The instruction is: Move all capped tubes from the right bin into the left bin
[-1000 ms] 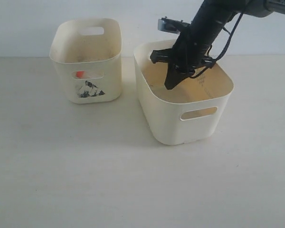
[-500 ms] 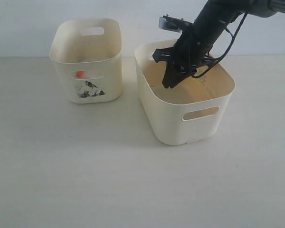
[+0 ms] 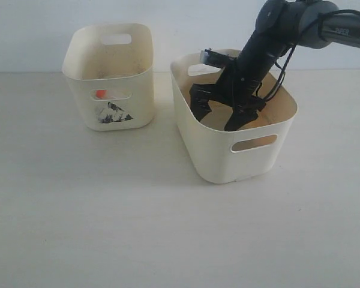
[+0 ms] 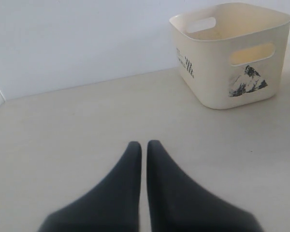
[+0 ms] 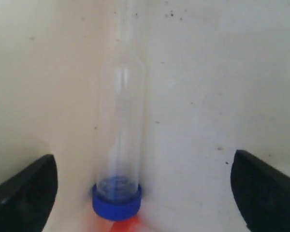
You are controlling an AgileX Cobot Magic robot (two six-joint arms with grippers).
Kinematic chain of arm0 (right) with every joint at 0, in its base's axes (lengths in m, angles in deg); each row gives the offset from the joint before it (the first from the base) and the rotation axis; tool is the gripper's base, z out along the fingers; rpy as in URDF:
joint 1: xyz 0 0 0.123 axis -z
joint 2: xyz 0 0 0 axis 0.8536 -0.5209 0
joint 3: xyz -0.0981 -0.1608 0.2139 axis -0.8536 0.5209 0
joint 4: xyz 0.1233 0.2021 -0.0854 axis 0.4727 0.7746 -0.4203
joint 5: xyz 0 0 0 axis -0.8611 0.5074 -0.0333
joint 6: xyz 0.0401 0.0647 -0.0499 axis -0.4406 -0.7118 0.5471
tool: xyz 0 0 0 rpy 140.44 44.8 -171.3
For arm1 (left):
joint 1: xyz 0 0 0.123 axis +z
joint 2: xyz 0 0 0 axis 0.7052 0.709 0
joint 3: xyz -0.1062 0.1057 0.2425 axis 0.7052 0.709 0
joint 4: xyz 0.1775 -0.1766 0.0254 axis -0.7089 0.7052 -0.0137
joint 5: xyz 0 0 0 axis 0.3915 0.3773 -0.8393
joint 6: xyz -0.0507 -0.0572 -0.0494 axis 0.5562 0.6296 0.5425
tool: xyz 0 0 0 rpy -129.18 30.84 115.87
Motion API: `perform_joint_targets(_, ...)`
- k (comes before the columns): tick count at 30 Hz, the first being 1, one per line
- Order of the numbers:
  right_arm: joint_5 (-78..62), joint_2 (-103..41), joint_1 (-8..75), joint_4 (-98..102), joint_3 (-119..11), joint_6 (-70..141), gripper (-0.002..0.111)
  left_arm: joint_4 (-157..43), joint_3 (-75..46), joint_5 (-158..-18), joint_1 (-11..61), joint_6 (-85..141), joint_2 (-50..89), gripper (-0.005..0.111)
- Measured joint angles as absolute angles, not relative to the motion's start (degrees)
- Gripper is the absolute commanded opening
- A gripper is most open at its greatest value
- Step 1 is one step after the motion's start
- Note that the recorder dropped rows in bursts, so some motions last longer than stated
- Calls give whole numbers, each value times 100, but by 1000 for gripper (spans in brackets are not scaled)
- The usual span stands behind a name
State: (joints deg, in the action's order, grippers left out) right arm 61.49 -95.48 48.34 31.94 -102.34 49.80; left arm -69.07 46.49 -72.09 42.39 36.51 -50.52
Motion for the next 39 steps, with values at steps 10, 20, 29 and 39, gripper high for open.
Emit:
perform_joint_targets(10,6102,-9705,4305,2131,-10256,4669,90,-6907,4649,-7209,4239,3651,-5052,4)
perform_joint_targets(20,6085,-9811,4200,1505,-10318,3870,0,-6907,4649,-7209,4239,3651,-5052,4)
perform_joint_targets(29,6130,-9440,4188,1430,-10215,4090,0,-6907,4649,-7209,4239,3651,-5052,4)
perform_joint_targets(39,6141,-8271,4144,781,-10205,4099,0,-6907,4649,-7209,4239,3651,-5052,4)
